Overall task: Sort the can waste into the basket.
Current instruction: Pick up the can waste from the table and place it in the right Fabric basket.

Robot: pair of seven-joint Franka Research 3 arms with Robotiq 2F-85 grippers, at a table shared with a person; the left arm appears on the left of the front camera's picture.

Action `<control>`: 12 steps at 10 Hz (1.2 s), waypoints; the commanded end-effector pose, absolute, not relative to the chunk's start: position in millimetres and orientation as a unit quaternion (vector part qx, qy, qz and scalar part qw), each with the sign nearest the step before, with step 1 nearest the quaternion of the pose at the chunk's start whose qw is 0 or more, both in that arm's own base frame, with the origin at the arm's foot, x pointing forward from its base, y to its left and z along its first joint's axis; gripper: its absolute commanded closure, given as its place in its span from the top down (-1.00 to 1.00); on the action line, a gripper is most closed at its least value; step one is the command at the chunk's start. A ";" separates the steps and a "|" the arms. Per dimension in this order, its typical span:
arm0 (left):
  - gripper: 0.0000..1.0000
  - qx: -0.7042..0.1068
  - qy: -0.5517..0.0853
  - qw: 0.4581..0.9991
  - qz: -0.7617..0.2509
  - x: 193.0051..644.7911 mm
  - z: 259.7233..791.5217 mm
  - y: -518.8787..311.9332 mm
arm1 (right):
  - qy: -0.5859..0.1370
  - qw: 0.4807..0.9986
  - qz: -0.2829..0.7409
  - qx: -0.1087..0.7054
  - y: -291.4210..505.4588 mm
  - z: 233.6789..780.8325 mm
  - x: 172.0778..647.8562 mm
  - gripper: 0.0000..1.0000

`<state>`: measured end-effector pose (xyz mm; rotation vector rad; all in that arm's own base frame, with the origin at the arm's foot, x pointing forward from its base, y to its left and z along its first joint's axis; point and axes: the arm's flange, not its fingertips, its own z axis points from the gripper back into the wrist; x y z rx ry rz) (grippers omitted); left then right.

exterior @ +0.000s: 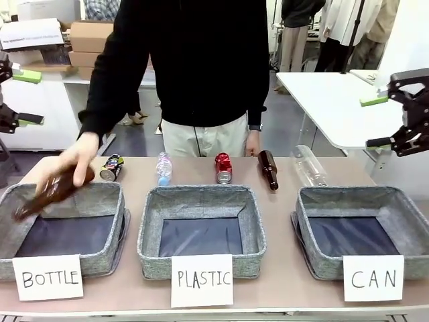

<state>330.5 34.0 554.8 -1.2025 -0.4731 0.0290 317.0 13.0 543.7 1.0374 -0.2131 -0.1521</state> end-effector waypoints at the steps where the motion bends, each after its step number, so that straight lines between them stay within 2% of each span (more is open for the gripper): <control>1: 1.00 -0.569 -0.231 0.789 0.003 331.9 556.1 32.4 | -0.082 0.933 -0.013 0.351 98.9 554.1 395.0 1.00; 3: 1.00 -0.569 -0.231 0.789 0.003 331.9 556.1 32.4 | -0.088 0.974 -0.049 0.205 175.4 531.1 483.0 1.00; 5: 1.00 -0.569 -0.231 0.789 0.003 331.9 556.1 32.4 | -0.045 0.981 -0.038 0.184 219.3 492.3 517.0 1.00; 6: 1.00 -0.569 -0.231 0.789 0.003 331.9 556.1 32.4 | -0.008 0.980 -0.048 0.191 222.0 476.1 511.4 1.00; 7: 1.00 -0.569 -0.231 0.789 0.003 331.9 556.1 32.4 | -0.089 0.973 -0.010 0.215 221.9 492.3 486.8 1.00; 9: 1.00 -0.569 -0.231 0.789 0.003 331.9 556.1 32.4 | -0.089 0.973 -0.010 0.215 221.9 492.3 486.8 1.00; 10: 1.00 -0.569 -0.231 0.789 0.003 331.9 556.1 32.4 | -0.064 0.979 -0.024 0.194 223.0 468.4 508.8 1.00; 11: 1.00 -0.569 -0.231 0.789 0.003 331.9 556.1 32.4 | -0.047 0.985 -0.032 0.163 251.5 461.1 565.3 1.00; 12: 1.00 -0.569 -0.231 0.789 0.003 331.9 556.1 32.4 | -0.072 0.987 -0.031 0.143 270.9 459.1 603.8 1.00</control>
